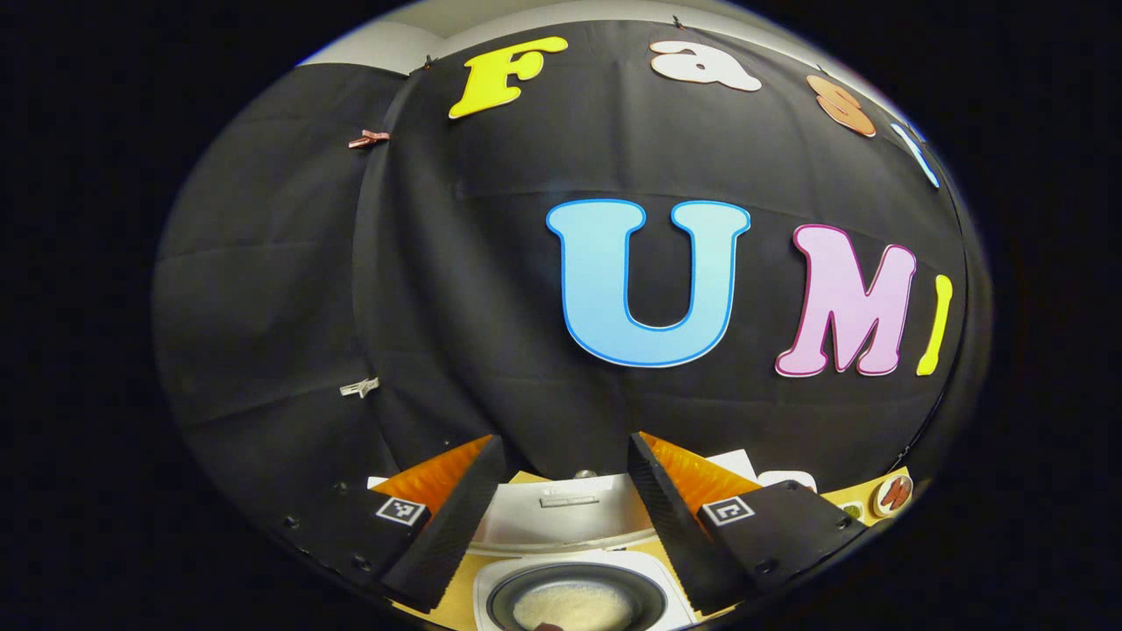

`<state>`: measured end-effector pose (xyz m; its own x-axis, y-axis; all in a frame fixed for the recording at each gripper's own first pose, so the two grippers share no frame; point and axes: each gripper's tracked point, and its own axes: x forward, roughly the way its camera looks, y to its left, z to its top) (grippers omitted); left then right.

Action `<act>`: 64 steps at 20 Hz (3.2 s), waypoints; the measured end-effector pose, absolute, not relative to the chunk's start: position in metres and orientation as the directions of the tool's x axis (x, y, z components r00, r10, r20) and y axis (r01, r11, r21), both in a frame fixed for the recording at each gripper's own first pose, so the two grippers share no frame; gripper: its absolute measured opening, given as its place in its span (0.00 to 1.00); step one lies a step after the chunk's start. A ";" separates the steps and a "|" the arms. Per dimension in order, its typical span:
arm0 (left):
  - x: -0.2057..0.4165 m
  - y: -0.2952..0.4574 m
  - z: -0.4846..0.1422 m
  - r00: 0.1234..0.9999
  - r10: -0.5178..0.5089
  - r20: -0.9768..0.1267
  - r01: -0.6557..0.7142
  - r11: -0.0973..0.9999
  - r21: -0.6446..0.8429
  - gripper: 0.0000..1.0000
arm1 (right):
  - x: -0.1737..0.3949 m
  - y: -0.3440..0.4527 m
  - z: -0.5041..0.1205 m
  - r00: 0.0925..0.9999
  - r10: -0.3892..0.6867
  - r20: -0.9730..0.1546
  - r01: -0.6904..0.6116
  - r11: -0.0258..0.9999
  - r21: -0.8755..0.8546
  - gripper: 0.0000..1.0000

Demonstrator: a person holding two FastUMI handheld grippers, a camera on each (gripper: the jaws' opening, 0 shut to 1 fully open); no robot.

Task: Close the left gripper, press the button to open the rice cooker; take a wooden spoon from the chopstick holder with the right hand, scoop a spoonful of rice and pour it into the rice cooker, then put the wooden spoon back into the chopstick holder.

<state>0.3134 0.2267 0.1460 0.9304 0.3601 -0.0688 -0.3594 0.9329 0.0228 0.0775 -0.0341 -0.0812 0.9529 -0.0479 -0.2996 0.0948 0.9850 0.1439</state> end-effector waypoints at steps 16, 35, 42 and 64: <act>0.218 0.164 0.019 0.870 0.375 -0.319 -0.398 0.917 -0.009 0.99 | 0.058 -0.044 -0.122 0.925 0.044 -0.378 0.016 0.988 0.155 0.99; 0.213 0.151 -0.098 0.849 0.320 -0.420 -0.332 0.942 0.047 1.00 | 0.065 -0.052 -0.140 0.912 0.037 -0.409 0.021 0.991 0.136 0.99; 0.195 0.127 -0.080 0.886 0.273 -0.376 -0.275 0.960 0.051 1.00 | 0.073 -0.026 -0.122 0.925 0.081 -0.372 -0.032 0.990 0.137 0.99; 0.003 0.053 0.043 0.999 0.044 -0.029 -0.045 0.999 -0.020 0.95 | 0.032 -0.003 0.007 0.985 0.064 -0.161 -0.064 0.998 0.002 0.98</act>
<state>0.0029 0.0527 0.0430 0.9986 0.0442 -0.0287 -0.0448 0.9988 -0.0204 0.0321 -0.0033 0.0072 0.9850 0.0639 -0.1605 -0.0644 0.9979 0.0021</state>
